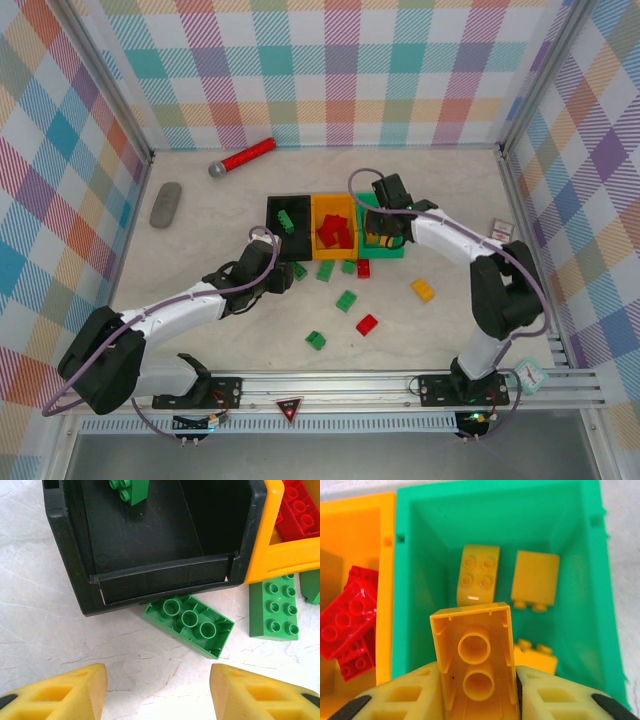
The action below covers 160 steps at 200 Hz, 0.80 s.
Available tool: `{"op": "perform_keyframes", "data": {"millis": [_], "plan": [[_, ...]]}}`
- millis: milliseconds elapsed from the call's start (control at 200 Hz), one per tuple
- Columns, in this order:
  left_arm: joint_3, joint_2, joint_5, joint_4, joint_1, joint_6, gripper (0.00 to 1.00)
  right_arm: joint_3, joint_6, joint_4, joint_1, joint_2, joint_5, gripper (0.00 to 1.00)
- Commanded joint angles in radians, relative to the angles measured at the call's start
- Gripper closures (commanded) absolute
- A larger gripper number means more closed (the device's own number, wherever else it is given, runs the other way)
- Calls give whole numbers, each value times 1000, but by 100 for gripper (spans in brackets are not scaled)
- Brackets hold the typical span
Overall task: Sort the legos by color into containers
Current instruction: Place the lego in the container.
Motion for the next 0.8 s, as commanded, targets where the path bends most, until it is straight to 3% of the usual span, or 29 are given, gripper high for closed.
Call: {"op": "perform_keyframes", "data": {"millis": [0, 110, 155, 250, 510, 795], "plan": [[25, -2, -14, 3, 11, -11, 43, 89, -51, -32, -11, 59, -11, 63], [27, 1, -9, 5, 11, -11, 44, 168, -77, -70, -23, 121, -11, 59], [26, 1, -8, 5, 11, -10, 43, 189, -84, -86, -26, 132, -9, 51], [29, 7, -12, 3, 11, -10, 43, 169, -83, -75, -24, 114, -36, 46], [36, 23, 2, 6, 11, -14, 43, -62, -35, 19, -3, -33, -111, 44], [43, 43, 12, 6, 11, -17, 44, -299, 51, 73, 78, -239, -72, 43]]}}
